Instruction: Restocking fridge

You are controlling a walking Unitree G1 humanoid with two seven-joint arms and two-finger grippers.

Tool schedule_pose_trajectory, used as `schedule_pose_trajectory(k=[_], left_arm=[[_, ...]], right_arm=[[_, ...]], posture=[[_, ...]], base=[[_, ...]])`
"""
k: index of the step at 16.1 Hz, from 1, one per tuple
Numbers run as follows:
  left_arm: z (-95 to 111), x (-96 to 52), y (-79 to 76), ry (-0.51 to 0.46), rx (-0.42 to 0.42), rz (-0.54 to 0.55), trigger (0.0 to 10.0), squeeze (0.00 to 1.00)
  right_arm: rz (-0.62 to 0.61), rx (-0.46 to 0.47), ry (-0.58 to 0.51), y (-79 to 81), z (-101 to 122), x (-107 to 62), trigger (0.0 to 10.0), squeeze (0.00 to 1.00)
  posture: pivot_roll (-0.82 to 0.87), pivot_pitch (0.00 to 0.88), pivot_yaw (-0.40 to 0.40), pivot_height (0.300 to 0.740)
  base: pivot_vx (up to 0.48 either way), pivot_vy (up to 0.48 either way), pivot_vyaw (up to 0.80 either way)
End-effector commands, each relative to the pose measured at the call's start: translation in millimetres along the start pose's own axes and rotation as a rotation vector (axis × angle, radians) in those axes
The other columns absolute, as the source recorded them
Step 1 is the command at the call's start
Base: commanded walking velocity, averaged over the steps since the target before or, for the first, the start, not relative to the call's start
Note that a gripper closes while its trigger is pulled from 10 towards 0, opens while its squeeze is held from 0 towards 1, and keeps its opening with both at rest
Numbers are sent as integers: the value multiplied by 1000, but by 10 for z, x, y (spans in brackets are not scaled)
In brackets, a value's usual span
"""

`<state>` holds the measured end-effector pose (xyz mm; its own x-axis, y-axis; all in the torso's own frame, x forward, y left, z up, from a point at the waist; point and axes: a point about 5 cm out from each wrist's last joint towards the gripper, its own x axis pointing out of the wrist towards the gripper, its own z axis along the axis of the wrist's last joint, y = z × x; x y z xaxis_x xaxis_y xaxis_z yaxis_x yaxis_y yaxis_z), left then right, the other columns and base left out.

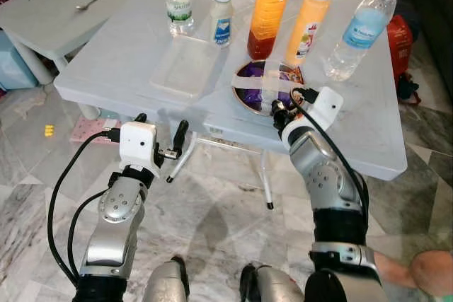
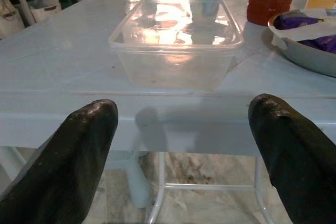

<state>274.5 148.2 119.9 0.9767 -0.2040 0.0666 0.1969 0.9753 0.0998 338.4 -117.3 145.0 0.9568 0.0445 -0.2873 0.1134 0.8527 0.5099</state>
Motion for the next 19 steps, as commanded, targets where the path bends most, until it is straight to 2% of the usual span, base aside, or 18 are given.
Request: schedule_pose_trajectory(k=[1,5,6,10,17,18,19], left_arm=[[1,-8,-10,4,5,-13,10000,0],[0,-18,-25,4,5,-16,10000,0],[1,-13,-25,3,5,-18,10000,0],[5,6,-36,-1,4,-23,10000,0],[5,14,-46,-3,2,-23,10000,0],[4,14,-47,-3,1,-23,10000,0],[-1,12,-51,-2,1,-23,10000,0]], right_arm=[[-16,-13,66,-50,-115,20,235,0],[-43,23,73,-84,-106,28,0,0],[-91,76,74,-153,-89,5,0,0],[-160,152,51,-262,-38,-76,0,0],[-210,189,12,-404,87,-209,0,0],[-214,191,6,-407,110,-226,1922,0],[-229,177,5,-428,122,-241,10000,0]], posture=[[29,164,-18,740],[32,162,-16,740],[30,161,-14,740],[24,157,-13,740],[20,155,-10,740],[20,155,-10,740],[8,153,-11,740]], base=[[0,0,0],[0,0,0],[0,0,0],[0,0,0],[0,0,0],[0,0,0],[0,0,0]])
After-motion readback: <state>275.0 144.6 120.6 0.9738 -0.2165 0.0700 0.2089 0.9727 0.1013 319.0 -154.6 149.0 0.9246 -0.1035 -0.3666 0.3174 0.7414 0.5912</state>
